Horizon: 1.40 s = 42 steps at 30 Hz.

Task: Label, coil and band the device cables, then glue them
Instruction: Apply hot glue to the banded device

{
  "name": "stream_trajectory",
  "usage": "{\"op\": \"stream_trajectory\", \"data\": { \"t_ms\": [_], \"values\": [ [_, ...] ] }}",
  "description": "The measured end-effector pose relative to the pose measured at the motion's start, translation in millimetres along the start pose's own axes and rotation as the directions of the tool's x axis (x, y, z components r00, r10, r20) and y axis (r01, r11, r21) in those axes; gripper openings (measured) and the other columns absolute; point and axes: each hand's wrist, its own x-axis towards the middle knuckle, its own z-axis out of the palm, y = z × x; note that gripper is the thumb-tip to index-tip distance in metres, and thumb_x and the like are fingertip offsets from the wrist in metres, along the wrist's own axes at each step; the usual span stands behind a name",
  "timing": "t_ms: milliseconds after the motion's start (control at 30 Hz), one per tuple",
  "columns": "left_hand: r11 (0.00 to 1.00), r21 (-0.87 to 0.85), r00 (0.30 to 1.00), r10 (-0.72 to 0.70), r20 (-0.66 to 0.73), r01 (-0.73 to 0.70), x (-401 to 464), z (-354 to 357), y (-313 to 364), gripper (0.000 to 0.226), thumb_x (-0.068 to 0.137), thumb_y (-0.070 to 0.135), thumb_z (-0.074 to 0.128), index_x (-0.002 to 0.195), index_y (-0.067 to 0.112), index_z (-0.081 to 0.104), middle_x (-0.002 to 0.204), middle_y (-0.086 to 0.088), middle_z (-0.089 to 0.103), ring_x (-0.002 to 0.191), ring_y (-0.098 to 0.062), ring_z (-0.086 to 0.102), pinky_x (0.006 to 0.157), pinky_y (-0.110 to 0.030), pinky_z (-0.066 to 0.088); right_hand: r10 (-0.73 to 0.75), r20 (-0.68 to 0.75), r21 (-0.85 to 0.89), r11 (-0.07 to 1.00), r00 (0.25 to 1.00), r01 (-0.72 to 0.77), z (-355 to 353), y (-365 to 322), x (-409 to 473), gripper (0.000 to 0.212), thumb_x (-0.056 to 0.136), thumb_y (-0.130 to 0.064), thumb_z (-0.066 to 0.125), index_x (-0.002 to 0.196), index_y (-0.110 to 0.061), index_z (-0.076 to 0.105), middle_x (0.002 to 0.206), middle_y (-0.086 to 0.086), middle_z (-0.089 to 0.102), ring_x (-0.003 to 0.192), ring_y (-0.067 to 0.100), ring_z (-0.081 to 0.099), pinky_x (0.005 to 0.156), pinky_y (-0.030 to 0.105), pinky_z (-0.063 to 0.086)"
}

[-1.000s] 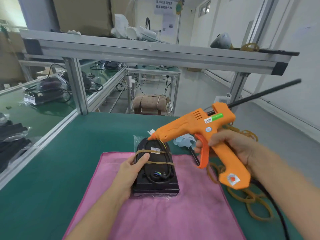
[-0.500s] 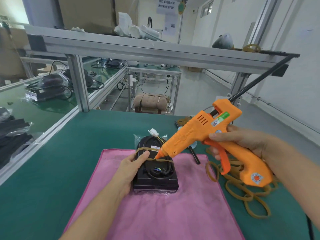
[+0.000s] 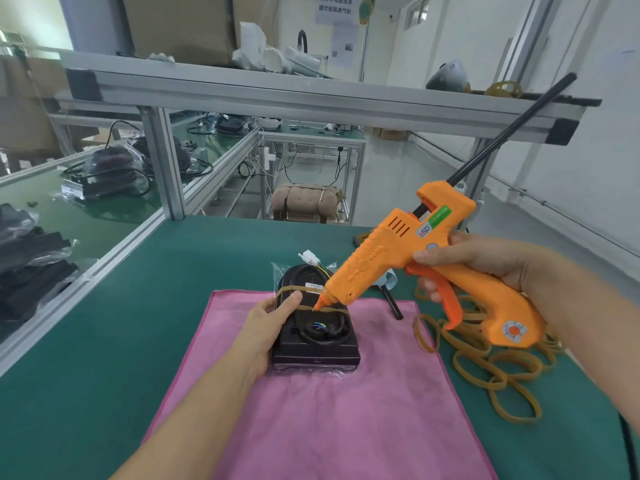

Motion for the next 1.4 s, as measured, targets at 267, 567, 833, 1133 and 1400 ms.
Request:
{"op": "stream_trajectory", "data": {
  "t_ms": [267, 567, 833, 1133, 1400],
  "values": [
    [0.998, -0.061, 1.000, 0.017, -0.007, -0.017, -3, 3, -2, 0.029, 0.087, 0.022, 0.069, 0.114, 0.011, 0.068, 0.096, -0.017, 0.074, 0.069, -0.026, 0.071, 0.053, -0.033, 0.058, 0.001, -0.023, 0.005, 1.000, 1.000, -0.001, -6, 3, -11, 0.026, 0.076, -0.021, 0.070, 0.099, -0.009, 0.066, 0.068, 0.012, 0.062, 0.057, 0.022, 0.061, 0.057, 0.033, 0.056],
    [0.998, -0.059, 1.000, 0.005, 0.007, -0.004, -3, 1, -2, 0.030, 0.088, 0.022, 0.068, 0.116, 0.014, 0.066, 0.096, -0.016, 0.075, 0.072, -0.028, 0.072, 0.055, -0.035, 0.058, 0.011, 0.004, -0.034, 0.999, 1.000, -0.011, -4, 5, -6, 0.032, 0.074, -0.027, 0.075, 0.101, -0.012, 0.068, 0.069, 0.014, 0.062, 0.059, 0.024, 0.061, 0.060, 0.034, 0.056],
    [0.997, -0.070, 0.999, 0.022, 0.032, -0.019, -1, 0, -4, 0.029, 0.089, 0.021, 0.067, 0.117, 0.012, 0.066, 0.099, -0.016, 0.074, 0.077, -0.027, 0.072, 0.060, -0.035, 0.060, 0.017, 0.048, -0.032, 0.999, 0.999, -0.016, -2, 6, 1, 0.026, 0.072, -0.031, 0.078, 0.096, -0.021, 0.074, 0.070, 0.011, 0.063, 0.061, 0.023, 0.062, 0.061, 0.033, 0.055],
    [0.997, -0.068, 0.999, 0.034, 0.022, -0.032, 0, -1, -5, 0.028, 0.089, 0.020, 0.067, 0.116, 0.013, 0.066, 0.102, -0.018, 0.073, 0.089, -0.034, 0.070, 0.077, -0.045, 0.059, 0.023, 0.076, -0.030, 0.999, 0.997, -0.020, 0, 3, 3, 0.022, 0.074, -0.030, 0.077, 0.094, -0.021, 0.074, 0.069, 0.012, 0.063, 0.060, 0.023, 0.062, 0.062, 0.033, 0.055],
    [0.998, -0.045, 0.999, 0.038, 0.017, -0.037, 2, -1, -6, 0.028, 0.088, 0.024, 0.069, 0.115, 0.016, 0.067, 0.099, -0.017, 0.074, 0.088, -0.034, 0.071, 0.075, -0.044, 0.059, 0.030, 0.076, -0.031, 0.999, 0.997, -0.027, 1, 1, 4, 0.024, 0.076, -0.028, 0.077, 0.098, -0.019, 0.073, 0.071, 0.013, 0.063, 0.062, 0.025, 0.062, 0.063, 0.035, 0.056]
  ]
}}
